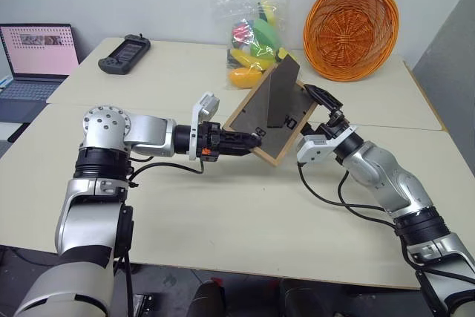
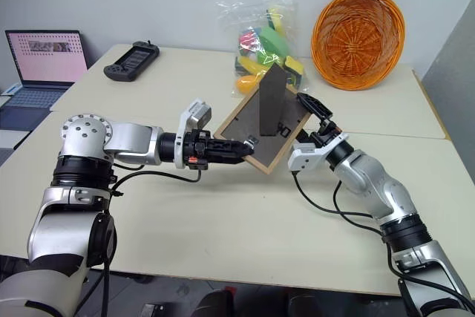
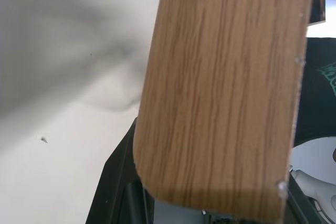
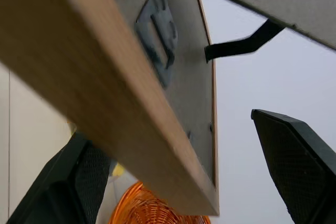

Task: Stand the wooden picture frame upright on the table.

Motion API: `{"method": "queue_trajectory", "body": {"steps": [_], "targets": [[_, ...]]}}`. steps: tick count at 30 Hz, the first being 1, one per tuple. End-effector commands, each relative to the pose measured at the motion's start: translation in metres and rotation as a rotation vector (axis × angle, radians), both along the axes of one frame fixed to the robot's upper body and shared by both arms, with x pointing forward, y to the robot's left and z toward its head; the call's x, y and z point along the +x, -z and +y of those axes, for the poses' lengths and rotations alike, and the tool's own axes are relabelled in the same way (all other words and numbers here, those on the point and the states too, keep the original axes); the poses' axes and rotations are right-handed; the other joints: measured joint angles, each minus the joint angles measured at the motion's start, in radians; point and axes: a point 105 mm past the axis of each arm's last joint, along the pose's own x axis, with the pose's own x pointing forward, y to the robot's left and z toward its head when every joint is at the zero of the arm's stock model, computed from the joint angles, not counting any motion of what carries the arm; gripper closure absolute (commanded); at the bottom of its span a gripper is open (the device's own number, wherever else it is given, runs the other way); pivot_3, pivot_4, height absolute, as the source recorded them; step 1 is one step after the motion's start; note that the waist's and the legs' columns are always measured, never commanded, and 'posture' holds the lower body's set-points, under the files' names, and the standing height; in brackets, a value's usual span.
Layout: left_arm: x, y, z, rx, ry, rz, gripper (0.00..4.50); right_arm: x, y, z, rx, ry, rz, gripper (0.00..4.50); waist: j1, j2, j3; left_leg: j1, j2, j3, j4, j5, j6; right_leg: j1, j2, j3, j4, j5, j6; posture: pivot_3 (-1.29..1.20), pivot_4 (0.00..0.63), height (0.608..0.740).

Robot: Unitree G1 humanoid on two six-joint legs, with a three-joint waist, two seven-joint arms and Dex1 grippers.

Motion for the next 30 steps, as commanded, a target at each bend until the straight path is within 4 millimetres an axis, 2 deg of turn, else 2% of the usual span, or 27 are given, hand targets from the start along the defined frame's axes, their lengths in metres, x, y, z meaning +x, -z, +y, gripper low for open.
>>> {"method": "queue_trajectory", "body": {"steps": [1,5,8,15,19,21,30], "targets": [[-0.0062,-0.0176,-0.0062,-0.043,0.046,-0.056,3.18,-0.0044,-0.0154,0.0096,0.013,-0.034,-0.056,0.22,0.000,0.000,0.000,0.000,0.000,0.000,0.000,0.000,0.000,0.000,0.000,0.000,0.000,0.000,0.000,0.00,0.150,0.740],[-0.0053,-0.0188,-0.0048,-0.040,0.037,-0.058,3.18,-0.0038,-0.0146,0.0088,0.016,-0.033,-0.052,0.22,0.000,0.000,0.000,0.000,0.000,0.000,0.000,0.000,0.000,0.000,0.000,0.000,0.000,0.000,0.000,0.00,0.150,0.740],[-0.0048,-0.0191,-0.0043,-0.038,0.031,-0.060,3.18,-0.0033,-0.0137,0.0087,0.029,-0.035,-0.039,0.65,0.000,0.000,0.000,0.000,0.000,0.000,0.000,0.000,0.000,0.000,0.000,0.000,0.000,0.000,0.000,0.00,0.150,0.740],[-0.0041,-0.0229,-0.0049,-0.046,0.030,-0.069,3.18,-0.0034,-0.0111,0.0074,0.037,-0.033,-0.025,2.26,0.000,0.000,0.000,0.000,0.000,0.000,0.000,0.000,0.000,0.000,0.000,0.000,0.000,0.000,0.000,0.00,0.150,0.740],[-0.0041,-0.0229,-0.0050,-0.050,0.030,-0.065,3.18,-0.0031,-0.0107,0.0071,0.037,-0.033,-0.019,2.63,0.000,0.000,0.000,0.000,0.000,0.000,0.000,0.000,0.000,0.000,0.000,0.000,0.000,0.000,0.000,0.00,0.150,0.740],[-0.0041,-0.0227,-0.0049,-0.053,0.029,-0.062,3.18,-0.0025,-0.0105,0.0056,0.037,-0.027,-0.017,2.75,0.000,0.000,0.000,0.000,0.000,0.000,0.000,0.000,-0.001,0.000,0.000,0.000,0.000,0.000,0.000,0.00,0.150,0.740],[-0.0033,-0.0185,-0.0042,-0.034,0.017,-0.060,3.18,-0.0008,-0.0131,0.0020,0.047,-0.008,-0.024,2.78,0.000,0.000,0.000,0.000,0.000,0.000,0.000,0.000,-0.001,0.000,0.000,0.000,0.000,0.000,0.000,0.00,0.150,0.740]]}}
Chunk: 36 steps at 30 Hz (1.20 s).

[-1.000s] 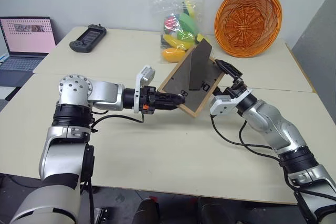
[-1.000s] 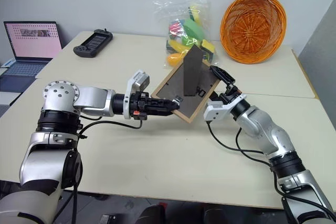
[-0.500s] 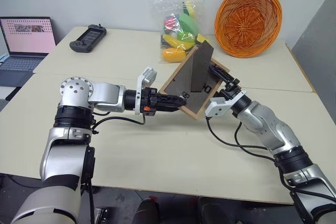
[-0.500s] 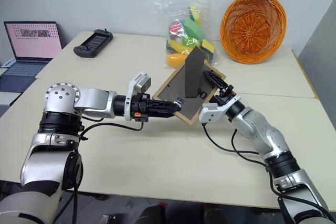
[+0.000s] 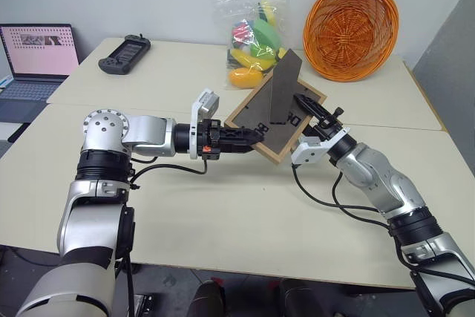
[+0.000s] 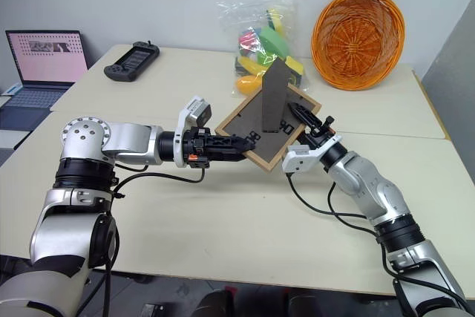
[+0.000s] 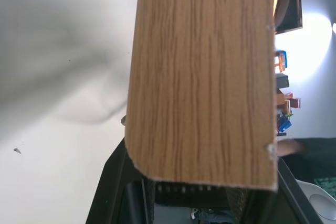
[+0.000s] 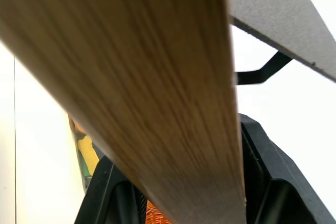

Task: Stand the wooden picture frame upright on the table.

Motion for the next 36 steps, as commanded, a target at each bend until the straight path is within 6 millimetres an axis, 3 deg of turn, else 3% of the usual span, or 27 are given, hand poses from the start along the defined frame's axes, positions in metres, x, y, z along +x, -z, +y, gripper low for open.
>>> {"method": "queue_trajectory", "body": {"steps": [1,5,7,20,25,28,36], "targets": [[-0.0015,-0.0072,-0.0022,0.048,-0.002,-0.077,3.18,-0.0019,-0.0138,-0.0021,0.030,-0.002,-0.031,2.78,0.000,0.000,0.000,0.000,0.000,0.000,0.000,0.000,0.000,0.000,0.000,0.000,0.000,0.000,0.000,0.00,0.150,0.740],[-0.0027,-0.0061,-0.0025,0.067,-0.010,-0.112,3.18,-0.0024,-0.0115,-0.0012,0.029,-0.002,-0.025,2.78,0.000,0.000,0.000,0.000,0.000,0.000,0.000,0.000,0.000,0.000,0.000,0.000,0.000,0.000,0.000,0.00,0.150,0.740],[-0.0055,-0.0061,-0.0026,0.065,0.004,-0.117,2.50,-0.0025,-0.0106,-0.0004,0.030,-0.003,-0.020,2.78,0.000,0.000,0.000,0.000,0.000,0.000,0.000,0.000,0.000,0.000,0.000,0.000,0.000,0.000,0.000,0.00,0.150,0.740],[-0.0032,-0.0065,-0.0009,0.063,-0.005,-0.113,0.03,-0.0026,-0.0113,-0.0007,0.031,0.000,-0.019,2.78,0.000,0.000,0.000,0.000,0.000,0.000,0.000,0.000,-0.001,0.000,0.000,0.000,0.000,0.000,0.000,0.00,0.150,0.740],[-0.0026,-0.0063,-0.0001,0.062,-0.009,-0.112,0.03,-0.0024,-0.0118,-0.0012,0.033,0.002,-0.019,2.78,0.000,0.000,0.000,0.000,0.000,0.000,0.000,0.000,-0.001,0.000,0.000,0.000,0.000,0.000,0.000,0.00,0.150,0.740],[-0.0036,-0.0062,-0.0002,0.063,-0.005,-0.116,0.00,-0.0039,-0.0101,0.0003,0.027,-0.013,-0.011,3.15,0.000,0.000,0.000,0.000,0.000,0.000,0.000,0.000,-0.001,0.000,0.000,0.000,0.000,0.000,0.000,0.00,0.150,0.740],[-0.0025,-0.0071,0.0008,0.060,-0.012,-0.117,0.00,-0.0045,-0.0081,0.0021,0.018,-0.023,0.000,3.15,0.000,0.000,0.000,0.000,0.000,0.000,0.000,0.000,-0.001,0.000,0.000,0.000,0.000,0.000,0.000,0.00,0.150,0.740]]}}
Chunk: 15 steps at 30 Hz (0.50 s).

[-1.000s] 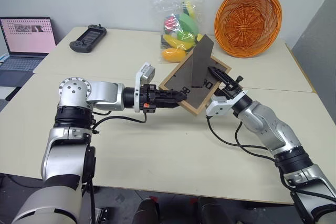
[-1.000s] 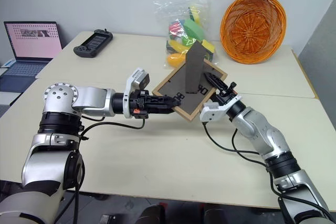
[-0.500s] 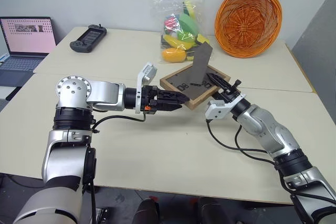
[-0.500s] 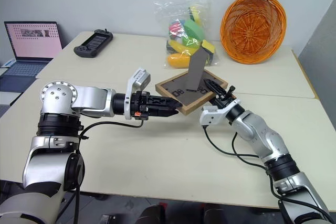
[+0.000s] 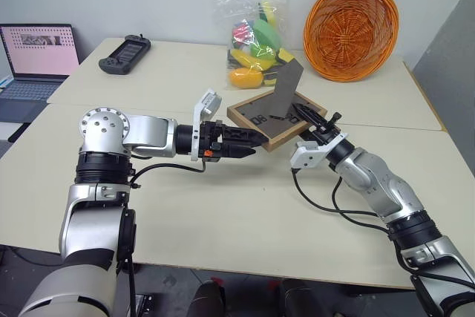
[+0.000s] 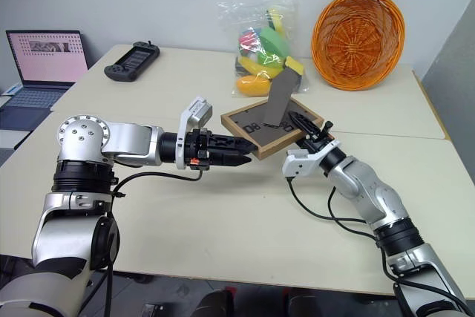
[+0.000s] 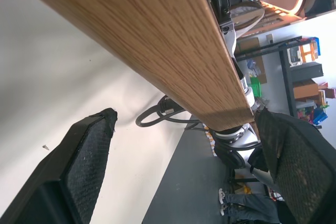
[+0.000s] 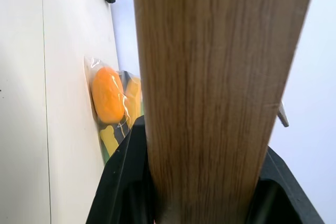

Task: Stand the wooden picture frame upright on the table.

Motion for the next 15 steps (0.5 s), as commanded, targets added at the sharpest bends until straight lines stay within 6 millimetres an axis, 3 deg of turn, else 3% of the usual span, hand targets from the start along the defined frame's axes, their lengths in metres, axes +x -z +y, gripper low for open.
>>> {"method": "queue_trajectory", "body": {"steps": [1,6,10,15], "targets": [[0.000,-0.009,0.002,-0.022,-0.002,-0.031,0.00,-0.005,-0.023,0.002,0.040,-0.033,-0.065,3.15,0.000,0.000,0.000,0.000,0.000,0.000,0.000,0.000,0.000,0.000,0.000,0.000,0.000,0.000,0.000,0.00,0.150,0.740],[-0.007,-0.018,0.004,-0.005,0.006,-0.144,0.00,0.003,-0.023,-0.007,0.076,0.016,-0.030,3.15,0.000,0.000,0.000,0.000,0.000,0.000,0.000,0.000,0.000,0.000,0.000,0.000,0.000,0.000,0.000,0.00,0.150,0.740],[-0.008,-0.049,0.016,-0.041,-0.082,-0.442,0.00,0.007,-0.024,-0.019,0.099,0.035,0.000,3.15,-0.002,0.000,0.000,0.000,0.000,0.001,0.000,0.000,0.000,0.000,0.000,0.000,0.000,0.000,0.000,0.00,0.150,0.740],[-0.018,-0.066,0.031,-0.037,-0.133,-0.757,0.00,0.017,-0.033,-0.031,0.260,0.028,0.146,3.15,-0.002,0.000,0.000,0.001,0.001,0.002,-0.001,0.000,-0.001,0.000,0.000,0.001,-0.001,0.000,0.000,0.00,0.150,0.740]]}}
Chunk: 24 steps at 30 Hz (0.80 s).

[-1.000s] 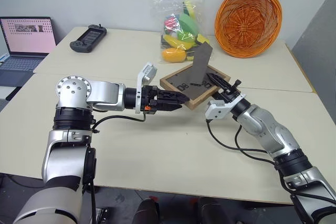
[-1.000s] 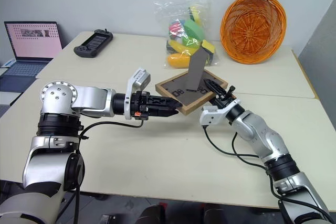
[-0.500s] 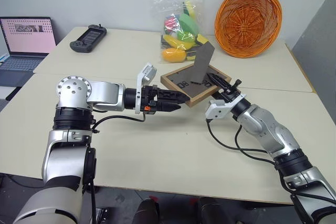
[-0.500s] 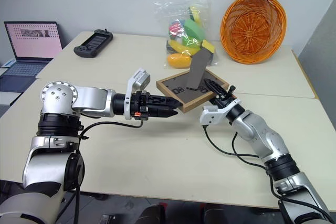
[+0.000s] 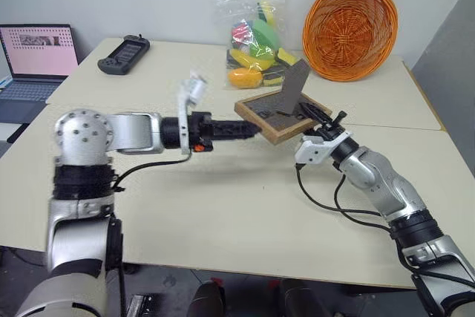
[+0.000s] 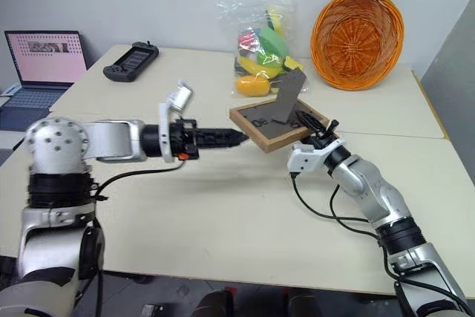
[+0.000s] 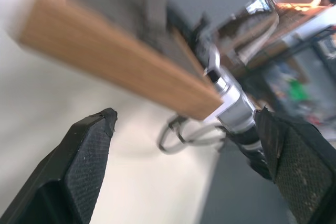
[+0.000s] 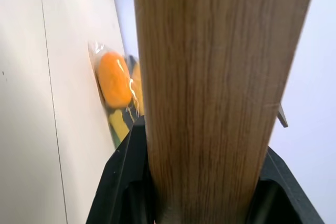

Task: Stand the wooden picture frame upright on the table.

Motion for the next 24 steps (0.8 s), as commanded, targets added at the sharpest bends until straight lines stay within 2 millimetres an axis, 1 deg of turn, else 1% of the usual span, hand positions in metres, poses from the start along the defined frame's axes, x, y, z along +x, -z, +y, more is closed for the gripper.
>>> {"method": "queue_trajectory", "body": {"steps": [1,2,5,8,10,12,13,17,20,22,24], "targets": [[-0.016,-0.024,0.010,-0.009,-0.007,-0.300,0.00,0.010,-0.038,-0.013,0.231,-0.006,0.073,3.15,0.000,0.000,0.000,0.000,0.000,0.000,0.000,0.000,0.000,0.000,0.000,0.000,0.000,0.000,0.000,0.00,0.150,0.740],[-0.019,-0.024,0.012,0.003,-0.007,-0.334,0.00,0.013,-0.041,-0.015,0.277,-0.010,0.112,3.15,0.001,0.000,0.000,0.000,0.000,0.001,0.000,0.000,0.000,0.000,0.000,0.001,-0.001,0.000,0.000,0.00,0.150,0.740],[-0.022,-0.019,0.015,0.022,-0.033,-0.391,0.00,0.019,-0.043,-0.010,0.379,-0.064,0.265,3.15,-0.005,0.000,0.000,0.000,0.001,0.001,0.000,0.000,0.000,0.001,0.000,0.000,0.000,0.000,0.000,0.00,0.150,0.740],[-0.022,-0.008,0.018,0.050,-0.078,-0.417,0.00,0.014,-0.043,0.012,0.495,-0.211,0.488,3.15,-0.005,0.000,0.000,0.001,0.001,0.000,0.000,0.000,0.000,0.001,0.000,0.000,-0.001,0.000,0.000,0.00,0.150,0.740],[-0.034,0.000,0.017,0.076,-0.031,-0.432,0.00,0.008,-0.038,0.029,0.561,-0.317,0.674,3.15,-0.007,0.000,0.000,0.001,0.001,0.000,0.000,-0.002,0.004,0.002,0.000,0.000,-0.001,0.000,0.000,0.00,0.150,0.740],[-0.039,0.005,0.017,0.121,-0.021,-0.461,0.00,0.004,-0.033,0.040,0.589,-0.381,0.804,3.15,-0.010,0.000,0.000,0.001,0.001,0.000,-0.001,-0.002,0.004,0.002,0.000,0.000,-0.001,0.000,0.000,0.00,0.150,0.740],[-0.039,0.006,0.017,0.137,-0.027,-0.473,0.00,0.003,-0.031,0.043,0.597,-0.394,0.845,3.15,-0.009,0.000,0.000,0.001,0.001,0.000,-0.001,-0.002,0.004,0.002,0.000,0.000,0.000,0.000,0.000,0.00,0.150,0.740],[-0.042,0.001,0.022,0.147,-0.059,-0.503,0.00,-0.006,-0.024,0.065,0.688,-0.544,1.069,3.15,-0.009,0.000,0.000,0.001,0.001,-0.001,0.000,-0.002,0.004,0.002,0.000,-0.001,-0.001,0.000,0.000,0.00,0.150,0.740],[-0.043,0.001,0.024,0.141,-0.072,-0.504,0.00,-0.012,-0.021,0.075,0.703,-0.617,1.142,3.15,-0.010,0.000,0.000,0.001,0.001,-0.001,0.000,-0.002,0.004,0.001,0.001,-0.001,-0.001,0.000,0.000,0.00,0.150,0.740],[-0.046,0.002,0.024,0.143,-0.074,-0.500,0.00,-0.013,-0.019,0.082,0.702,-0.645,1.161,3.15,-0.011,0.000,0.000,0.001,0.001,-0.002,0.000,-0.002,0.004,0.001,0.001,-0.001,-0.001,0.000,0.000,0.00,0.150,0.740],[-0.054,0.005,0.025,0.178,-0.069,-0.509,0.00,-0.010,-0.018,0.093,0.738,-0.682,1.193,3.15,-0.012,0.000,0.000,0.001,0.001,-0.001,0.000,-0.002,0.004,0.001,0.001,-0.001,-0.001,0.000,0.000,0.00,0.150,0.740]]}}
